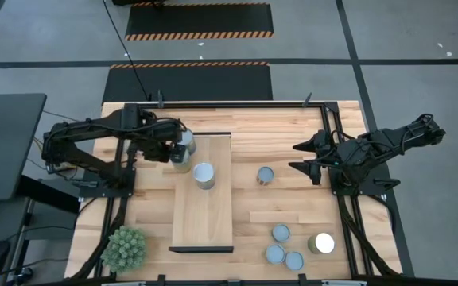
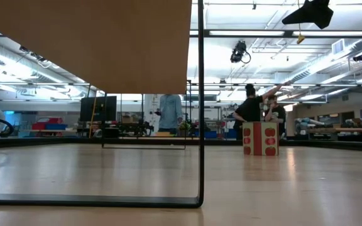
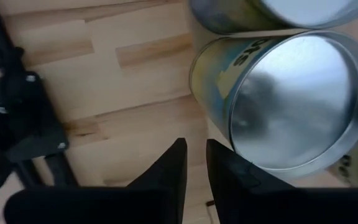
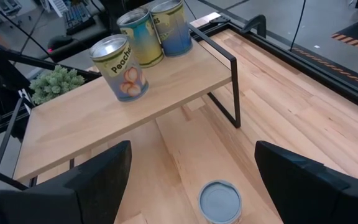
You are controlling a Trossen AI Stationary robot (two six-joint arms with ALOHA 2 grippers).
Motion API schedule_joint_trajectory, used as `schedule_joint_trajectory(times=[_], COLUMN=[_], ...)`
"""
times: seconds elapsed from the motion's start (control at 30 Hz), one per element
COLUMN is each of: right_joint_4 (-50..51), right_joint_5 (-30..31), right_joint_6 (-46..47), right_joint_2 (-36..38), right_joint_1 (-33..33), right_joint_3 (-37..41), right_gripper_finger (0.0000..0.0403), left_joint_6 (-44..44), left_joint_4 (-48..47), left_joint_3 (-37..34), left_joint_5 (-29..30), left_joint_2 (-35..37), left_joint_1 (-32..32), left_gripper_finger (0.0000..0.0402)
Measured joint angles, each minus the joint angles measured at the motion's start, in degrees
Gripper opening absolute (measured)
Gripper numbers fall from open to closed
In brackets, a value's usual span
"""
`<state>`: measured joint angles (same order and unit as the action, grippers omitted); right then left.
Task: Pick and place cans onto a shelf
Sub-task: Adjust the cans on the shelf
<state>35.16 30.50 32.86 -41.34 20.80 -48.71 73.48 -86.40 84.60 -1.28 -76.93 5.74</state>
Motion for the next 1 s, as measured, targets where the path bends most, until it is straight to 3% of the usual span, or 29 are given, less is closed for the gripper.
schedule_joint_trajectory(times=[0.5,0.83,0.9,1.0], right_joint_4=[0.0,0.0,0.0,0.0], right_joint_5=[-1.2,-2.0,-2.1,-2.1], right_joint_6=[0.0,0.0,0.0,0.3], right_joint_2=[0.0,0.0,0.0,0.0], right_joint_1=[0.0,0.0,0.0,0.0], right_joint_3=[0.0,0.0,0.0,0.0], right_gripper_finger=[0.0348,0.0348,0.0348,0.0348], left_joint_6=[4.2,1.0,-0.8,-2.1], left_joint_4=[3.0,2.4,2.8,3.1], left_joint_3=[0.0,1.3,2.4,3.7], left_joint_5=[3.6,4.1,2.9,-4.5], left_joint_2=[0.0,-0.1,-0.1,-0.1], left_joint_1=[-2.7,-3.4,-4.0,-4.4], left_gripper_finger=[0.0066,0.0045,0.0035,0.0023])
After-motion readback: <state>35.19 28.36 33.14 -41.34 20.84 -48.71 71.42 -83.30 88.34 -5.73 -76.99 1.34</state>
